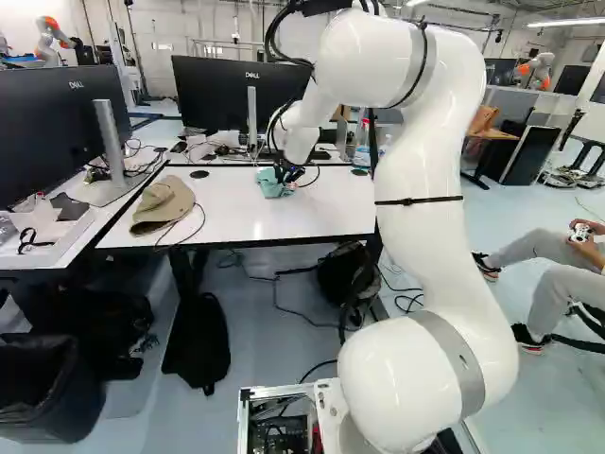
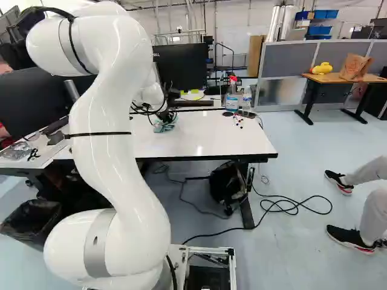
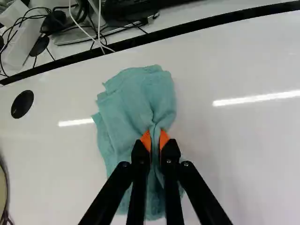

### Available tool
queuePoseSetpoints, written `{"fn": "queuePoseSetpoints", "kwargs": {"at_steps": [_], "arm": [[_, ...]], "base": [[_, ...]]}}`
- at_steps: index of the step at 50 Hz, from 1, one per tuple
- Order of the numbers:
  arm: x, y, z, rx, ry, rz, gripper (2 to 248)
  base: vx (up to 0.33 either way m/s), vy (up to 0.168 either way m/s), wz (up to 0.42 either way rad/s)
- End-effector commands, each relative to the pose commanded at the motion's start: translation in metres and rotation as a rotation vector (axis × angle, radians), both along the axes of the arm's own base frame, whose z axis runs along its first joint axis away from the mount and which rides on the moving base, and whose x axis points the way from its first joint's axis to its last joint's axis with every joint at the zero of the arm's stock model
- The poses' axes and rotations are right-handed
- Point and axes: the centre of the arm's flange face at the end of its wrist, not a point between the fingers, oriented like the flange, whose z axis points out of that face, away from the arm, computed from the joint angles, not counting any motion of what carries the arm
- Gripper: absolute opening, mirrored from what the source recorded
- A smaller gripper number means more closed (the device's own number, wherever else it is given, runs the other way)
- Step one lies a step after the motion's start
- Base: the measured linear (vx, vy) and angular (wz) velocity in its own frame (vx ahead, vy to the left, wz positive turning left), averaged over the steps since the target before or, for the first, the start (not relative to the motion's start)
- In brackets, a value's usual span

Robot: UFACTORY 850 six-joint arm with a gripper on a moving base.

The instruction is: Clean the table with the green towel

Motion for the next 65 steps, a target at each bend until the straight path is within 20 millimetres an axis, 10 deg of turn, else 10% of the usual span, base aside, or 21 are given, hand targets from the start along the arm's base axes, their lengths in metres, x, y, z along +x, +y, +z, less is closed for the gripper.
{"fn": "queuePoseSetpoints", "kwargs": {"at_steps": [65], "arm": [[-0.066,-0.079,0.047,0.002,-0.023,-0.118,41]], "base": [[0.000,0.000,0.000]]}}
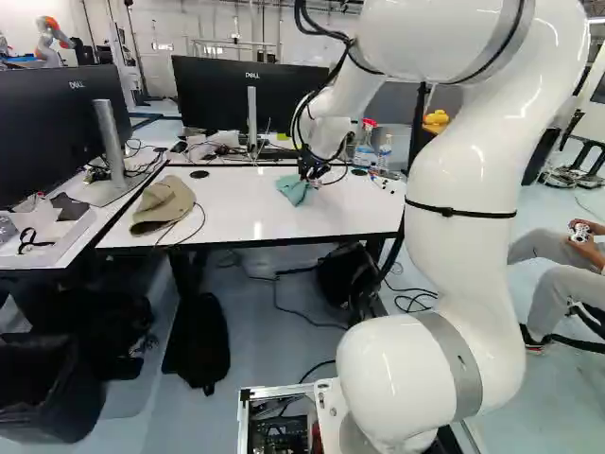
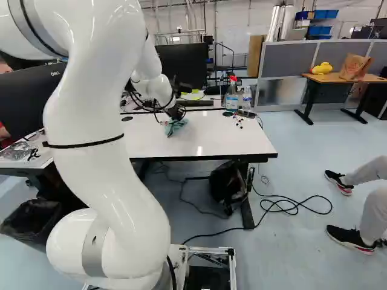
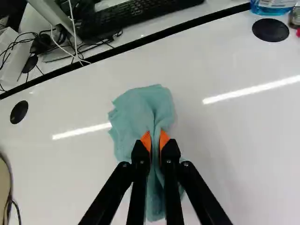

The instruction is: Clean the table with the green towel

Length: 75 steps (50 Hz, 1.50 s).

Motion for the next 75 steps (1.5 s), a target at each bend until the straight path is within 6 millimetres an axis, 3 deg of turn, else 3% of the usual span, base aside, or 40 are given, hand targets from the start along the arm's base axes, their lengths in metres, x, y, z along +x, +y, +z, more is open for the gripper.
{"fn": "queuePoseSetpoints", "kwargs": {"at_steps": [36,59,75], "arm": [[-0.045,-0.057,0.002,0.000,0.019,-0.104,41],[-0.046,-0.058,0.002,0.000,0.019,-0.105,41],[-0.035,-0.047,0.018,0.000,-0.015,-0.084,41]], "base": [[0.000,0.000,0.000],[0.000,0.000,0.000],[0.000,0.000,0.000]]}}
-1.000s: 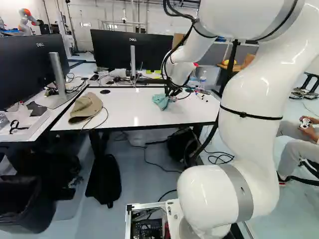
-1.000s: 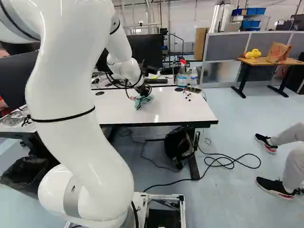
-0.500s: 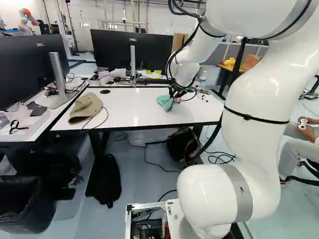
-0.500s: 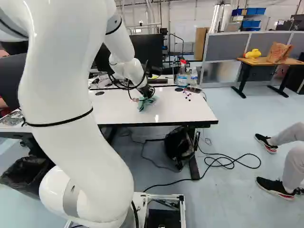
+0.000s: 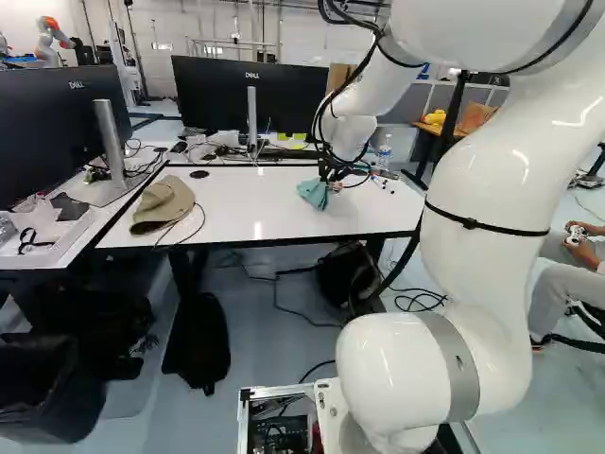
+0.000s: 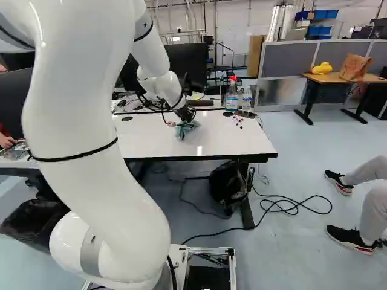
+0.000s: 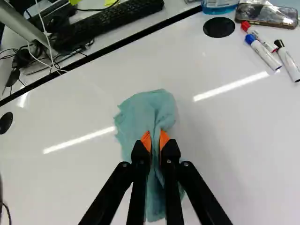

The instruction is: Clean the table with the green towel

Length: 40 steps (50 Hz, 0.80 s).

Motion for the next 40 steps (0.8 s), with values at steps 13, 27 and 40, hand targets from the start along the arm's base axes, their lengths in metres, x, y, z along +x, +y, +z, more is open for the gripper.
{"fn": "queuePoseSetpoints", "kwargs": {"at_steps": [13,27,40], "arm": [[0.010,0.018,0.015,-0.001,-0.034,0.034,41],[0.009,0.042,0.032,0.000,-0.066,0.076,41],[0.002,0.063,0.046,0.001,-0.090,0.116,41]], "base": [[0.000,0.000,0.000],[0.000,0.000,0.000],[0.000,0.000,0.000]]}}
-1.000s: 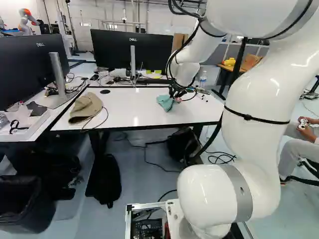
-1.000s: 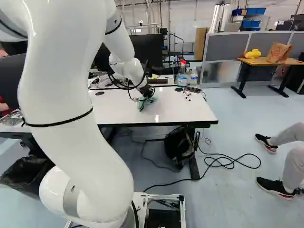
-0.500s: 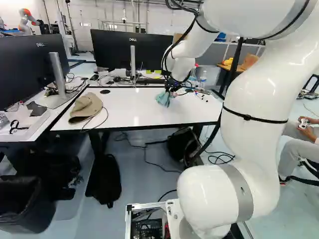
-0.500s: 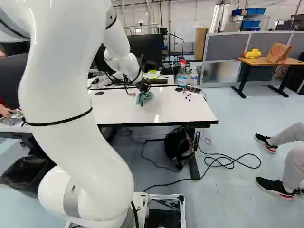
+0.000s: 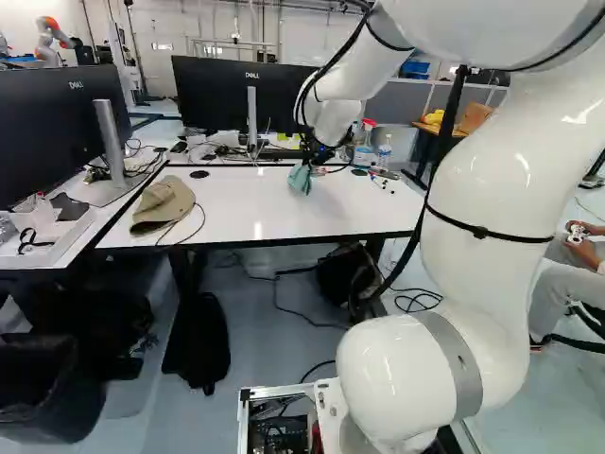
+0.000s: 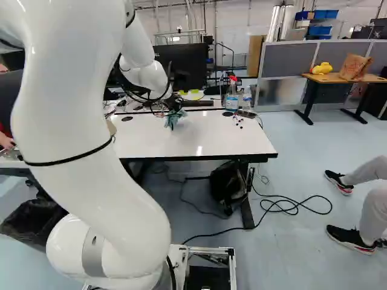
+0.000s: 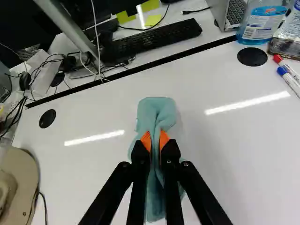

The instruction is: Clean the table with the green towel

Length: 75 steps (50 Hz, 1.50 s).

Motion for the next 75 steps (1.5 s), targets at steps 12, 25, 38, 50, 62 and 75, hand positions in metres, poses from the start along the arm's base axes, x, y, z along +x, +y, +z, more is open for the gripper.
{"fn": "queuePoseSetpoints", "kwargs": {"at_steps": [12,25,38,50,62,75], "arm": [[-0.015,0.014,0.000,0.000,0.003,0.029,41],[-0.040,0.017,0.001,-0.001,0.007,0.039,41],[-0.066,0.016,0.000,-0.001,0.010,0.044,41],[-0.089,0.009,0.000,-0.001,0.009,0.035,41],[-0.106,-0.005,-0.001,-0.001,0.008,0.008,41],[-0.106,-0.005,-0.001,-0.001,0.008,0.008,41]], "base": [[0.000,0.000,0.000],[0.000,0.000,0.000],[0.000,0.000,0.000],[0.000,0.000,0.000],[0.000,0.000,0.000],[0.000,0.000,0.000]]}}
